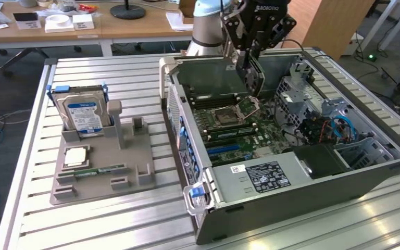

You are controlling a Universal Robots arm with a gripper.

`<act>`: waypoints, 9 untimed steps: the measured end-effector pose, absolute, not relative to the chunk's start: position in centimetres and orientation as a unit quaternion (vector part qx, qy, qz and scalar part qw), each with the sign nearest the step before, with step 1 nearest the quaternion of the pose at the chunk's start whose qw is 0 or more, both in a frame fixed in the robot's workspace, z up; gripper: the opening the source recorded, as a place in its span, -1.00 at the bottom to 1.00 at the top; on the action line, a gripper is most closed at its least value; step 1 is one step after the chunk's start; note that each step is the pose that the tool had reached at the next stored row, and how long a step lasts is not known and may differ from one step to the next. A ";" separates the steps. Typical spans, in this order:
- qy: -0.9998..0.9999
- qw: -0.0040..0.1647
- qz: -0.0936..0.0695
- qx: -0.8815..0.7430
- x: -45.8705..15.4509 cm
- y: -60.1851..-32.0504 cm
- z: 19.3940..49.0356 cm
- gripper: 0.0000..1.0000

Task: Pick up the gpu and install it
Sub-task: 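Pick up the gpu and move the gpu toward the slot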

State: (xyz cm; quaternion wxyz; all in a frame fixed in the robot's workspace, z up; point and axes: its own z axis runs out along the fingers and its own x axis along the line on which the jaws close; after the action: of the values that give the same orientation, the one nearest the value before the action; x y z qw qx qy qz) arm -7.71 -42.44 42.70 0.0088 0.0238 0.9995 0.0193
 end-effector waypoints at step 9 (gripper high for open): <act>0.999 0.009 0.019 0.023 -4.0 -42.4 42.7 -0.47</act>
State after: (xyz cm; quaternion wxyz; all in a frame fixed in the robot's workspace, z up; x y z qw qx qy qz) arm -4.04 -42.43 42.70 0.0088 0.0235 0.9995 0.0193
